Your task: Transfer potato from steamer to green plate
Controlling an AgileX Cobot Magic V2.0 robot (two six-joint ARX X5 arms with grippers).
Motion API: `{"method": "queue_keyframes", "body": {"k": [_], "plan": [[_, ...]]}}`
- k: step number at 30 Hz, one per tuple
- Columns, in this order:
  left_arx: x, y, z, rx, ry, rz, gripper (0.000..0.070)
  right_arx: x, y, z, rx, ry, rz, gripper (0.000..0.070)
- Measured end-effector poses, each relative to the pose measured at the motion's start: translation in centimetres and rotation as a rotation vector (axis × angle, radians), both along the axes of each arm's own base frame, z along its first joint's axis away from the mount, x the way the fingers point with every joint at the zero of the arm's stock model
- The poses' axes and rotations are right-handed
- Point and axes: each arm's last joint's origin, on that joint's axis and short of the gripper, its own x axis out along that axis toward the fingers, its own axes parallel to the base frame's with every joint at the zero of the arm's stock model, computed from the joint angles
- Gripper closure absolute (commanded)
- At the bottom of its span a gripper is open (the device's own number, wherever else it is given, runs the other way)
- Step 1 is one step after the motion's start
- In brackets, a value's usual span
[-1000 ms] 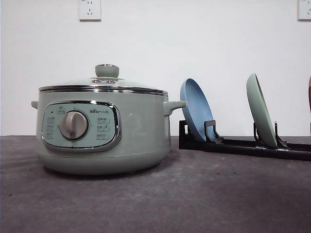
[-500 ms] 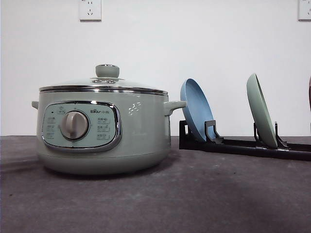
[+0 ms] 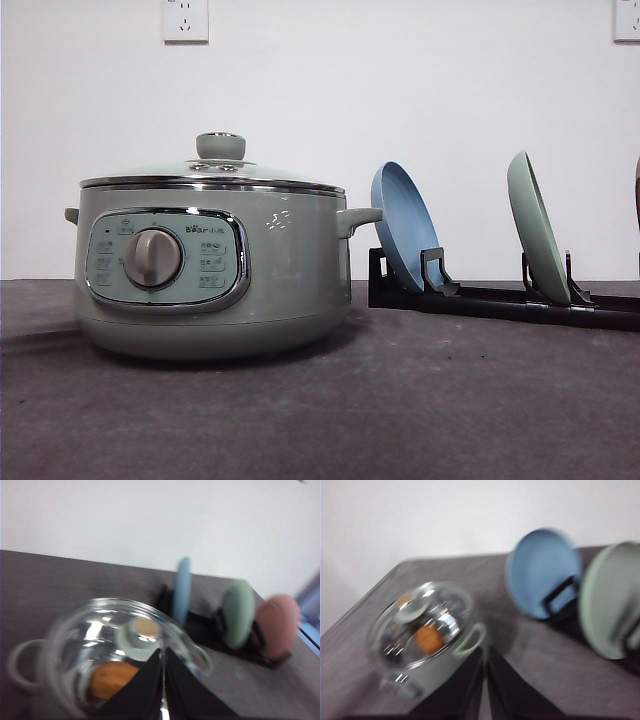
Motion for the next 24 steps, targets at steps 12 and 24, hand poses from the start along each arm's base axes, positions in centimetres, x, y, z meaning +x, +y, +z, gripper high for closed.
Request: {"method": "queue_keyframes", "body": {"k": [12,24], "plan": [[0.0,-1.7,1.2,0.053,0.021,-0.246,0.0698,0.2,1.5,-0.1,-0.069,-0.001,0.225,0.0695],[0.0,-1.8,1.2,0.067,0.010,-0.255,0.0120,0.1,1.5,-0.4,-0.077,0.024,0.223,0.0224]]}}
